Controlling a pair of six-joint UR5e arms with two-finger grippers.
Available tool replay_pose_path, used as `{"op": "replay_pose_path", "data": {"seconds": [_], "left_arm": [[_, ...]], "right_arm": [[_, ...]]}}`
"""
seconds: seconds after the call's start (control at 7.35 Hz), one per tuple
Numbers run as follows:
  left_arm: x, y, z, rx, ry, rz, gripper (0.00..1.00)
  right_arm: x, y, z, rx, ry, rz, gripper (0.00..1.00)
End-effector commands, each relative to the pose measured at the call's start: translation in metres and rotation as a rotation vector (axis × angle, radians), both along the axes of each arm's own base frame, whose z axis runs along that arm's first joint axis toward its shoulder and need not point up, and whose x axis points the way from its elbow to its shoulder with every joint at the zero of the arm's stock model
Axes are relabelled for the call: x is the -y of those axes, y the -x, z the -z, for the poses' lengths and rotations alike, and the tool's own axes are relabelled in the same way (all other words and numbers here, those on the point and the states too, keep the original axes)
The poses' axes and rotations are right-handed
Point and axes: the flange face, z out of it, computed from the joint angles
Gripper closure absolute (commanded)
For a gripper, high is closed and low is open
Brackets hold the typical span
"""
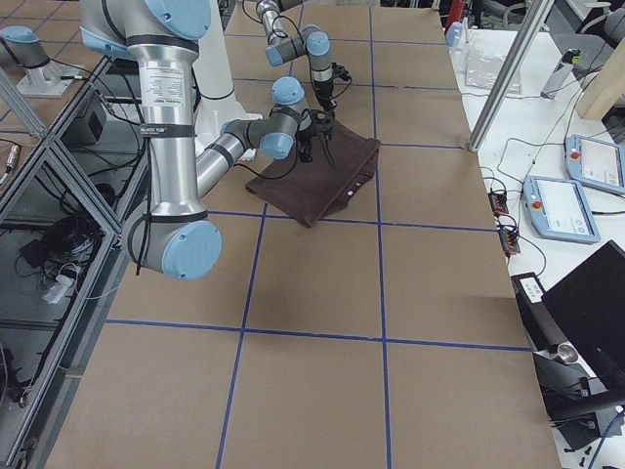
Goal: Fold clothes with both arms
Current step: 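Rotate the folded shirt with both grippers, left gripper lifting its corner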
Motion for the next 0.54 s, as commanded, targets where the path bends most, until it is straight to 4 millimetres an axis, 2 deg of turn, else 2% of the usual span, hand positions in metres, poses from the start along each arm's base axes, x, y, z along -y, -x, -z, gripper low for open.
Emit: {"op": "replay_pose_path", "data": {"seconds": [0.0, 0.14, 0.41], "left_arm": [[0.074, 0.034, -0.026, 0.080, -0.064, 0.022, 1.00], [0.109, 0.043, -0.028, 0.073, -0.105, 0.044, 1.00], [0.184, 0.016, -0.038, 0.060, -0.159, 0.072, 1.00]], "right_arm": [[0.001, 0.000, -0.003, -0.006, 0.003, -0.006, 0.00], [0.003, 0.000, -0.005, -0.011, 0.006, -0.010, 0.00], [0.007, 0.002, -0.010, -0.023, 0.008, -0.022, 0.00]]}}
